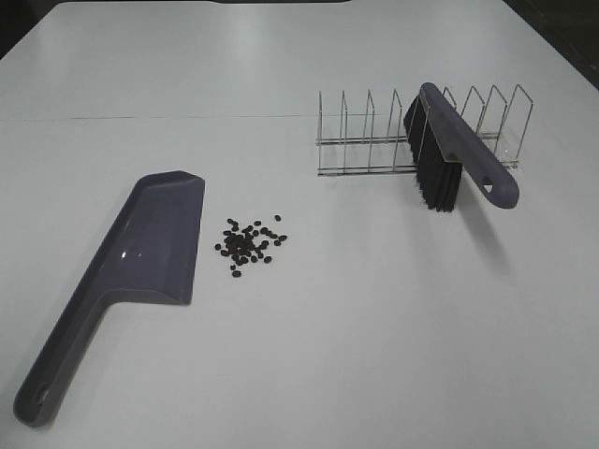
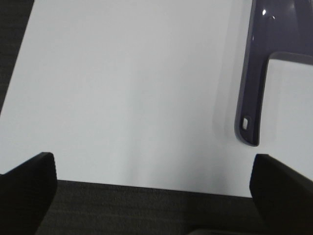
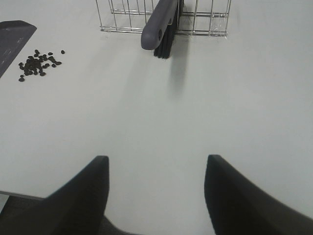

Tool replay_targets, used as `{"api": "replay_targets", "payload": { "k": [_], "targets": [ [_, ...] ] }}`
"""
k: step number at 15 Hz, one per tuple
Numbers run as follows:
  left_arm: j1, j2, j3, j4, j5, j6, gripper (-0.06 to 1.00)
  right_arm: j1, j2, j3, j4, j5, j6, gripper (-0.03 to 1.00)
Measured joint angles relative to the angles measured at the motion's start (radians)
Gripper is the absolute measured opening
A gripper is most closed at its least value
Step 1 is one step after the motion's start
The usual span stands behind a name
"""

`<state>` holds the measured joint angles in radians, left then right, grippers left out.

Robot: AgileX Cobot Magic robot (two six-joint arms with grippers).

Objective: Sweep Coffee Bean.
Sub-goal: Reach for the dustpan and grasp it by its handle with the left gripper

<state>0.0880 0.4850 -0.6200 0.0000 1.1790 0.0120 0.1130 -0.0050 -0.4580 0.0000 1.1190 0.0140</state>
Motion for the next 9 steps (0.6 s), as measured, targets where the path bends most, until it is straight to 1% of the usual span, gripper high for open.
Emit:
{"api": "replay_targets", "payload": {
  "k": [3,5,6,8,9],
  "targets": [
    [0.0,0.211,-0.029,-0.063,0.008,0.0,0.99,0.0,0.0,0.0,0.0,0.0,0.0,0.53],
    [0.0,0.347,-0.051,-0.089,0.002,-0.002,0.99,0.0,0.0,0.0,0.0,0.0,0.0,0.53],
    [-0.016,0.397,-0.063,-0.095,-0.017,-0.003,0.99,0.0,0.0,0.0,0.0,0.0,0.0,0.53],
    [-0.132,0.476,-0.09,-0.082,-0.075,-0.026,0.99,0.0,0.0,0.0,0.0,0.0,0.0,0.53],
    [-0.196,0.522,-0.102,-0.056,-0.103,-0.074,0.99,0.0,0.0,0.0,0.0,0.0,0.0,0.53]
  ]
}}
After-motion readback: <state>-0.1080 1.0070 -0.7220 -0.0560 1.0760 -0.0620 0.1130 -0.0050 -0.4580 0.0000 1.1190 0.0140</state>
